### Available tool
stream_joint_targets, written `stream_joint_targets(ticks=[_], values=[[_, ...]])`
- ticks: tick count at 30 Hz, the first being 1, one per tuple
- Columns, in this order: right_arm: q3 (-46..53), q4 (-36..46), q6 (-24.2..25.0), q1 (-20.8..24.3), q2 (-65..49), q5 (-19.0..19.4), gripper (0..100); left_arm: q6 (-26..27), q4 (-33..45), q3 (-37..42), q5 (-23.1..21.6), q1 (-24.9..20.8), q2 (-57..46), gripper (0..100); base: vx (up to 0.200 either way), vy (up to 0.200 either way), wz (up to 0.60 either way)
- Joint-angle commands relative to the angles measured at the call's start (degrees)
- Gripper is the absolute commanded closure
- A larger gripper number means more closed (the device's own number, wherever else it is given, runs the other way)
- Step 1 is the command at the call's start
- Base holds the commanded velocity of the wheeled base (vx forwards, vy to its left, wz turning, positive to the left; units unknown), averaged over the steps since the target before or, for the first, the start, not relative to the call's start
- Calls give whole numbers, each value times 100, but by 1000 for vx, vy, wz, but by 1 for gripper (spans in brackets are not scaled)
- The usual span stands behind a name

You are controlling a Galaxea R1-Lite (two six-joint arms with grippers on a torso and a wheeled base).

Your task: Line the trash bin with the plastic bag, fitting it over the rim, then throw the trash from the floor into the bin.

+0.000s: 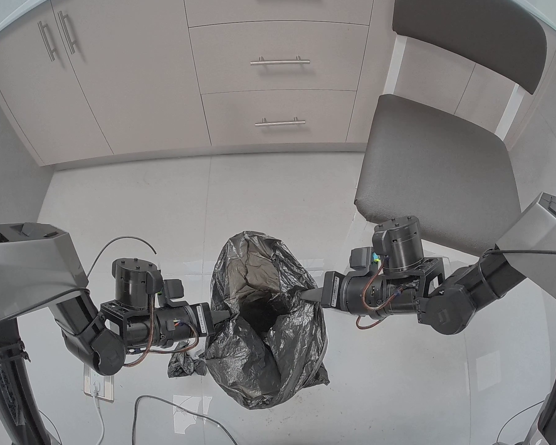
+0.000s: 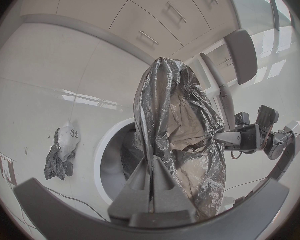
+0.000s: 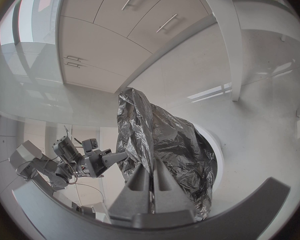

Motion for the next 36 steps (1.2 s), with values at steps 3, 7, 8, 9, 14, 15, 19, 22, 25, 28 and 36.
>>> stream_joint_targets(ticks=[3,7,8,9,14,15,19,22,25,28,36], values=[[15,-2,-101,28,101,-131,100,10,38,-170,8,12,207,100,0,0,0],[165,6,-250,28,110,-245,100,27,29,-143,17,3,321,100,0,0,0],[235,6,-259,28,84,-245,100,27,38,-108,17,3,330,100,0,0,0],[235,6,-259,28,84,-245,100,27,38,-108,17,3,330,100,0,0,0],[481,-2,-286,28,57,-245,100,150,47,50,158,-5,444,100,0,0,0],[499,-2,-286,37,66,-245,100,159,47,50,193,-5,453,100,0,0,0],[578,-152,-294,46,136,-404,100,335,29,41,685,-5,629,100,0,0,0],[586,-240,-294,46,207,-439,100,344,29,32,703,12,673,100,0,0,0],[604,-231,-347,46,233,-483,100,344,12,6,703,21,726,100,0,0,0],[648,-240,-417,46,294,-790,100,344,-15,-12,703,39,822,100,0,0,0],[789,-249,-453,-16,286,-1098,100,317,-24,-108,694,153,1024,100,0,0,0]])
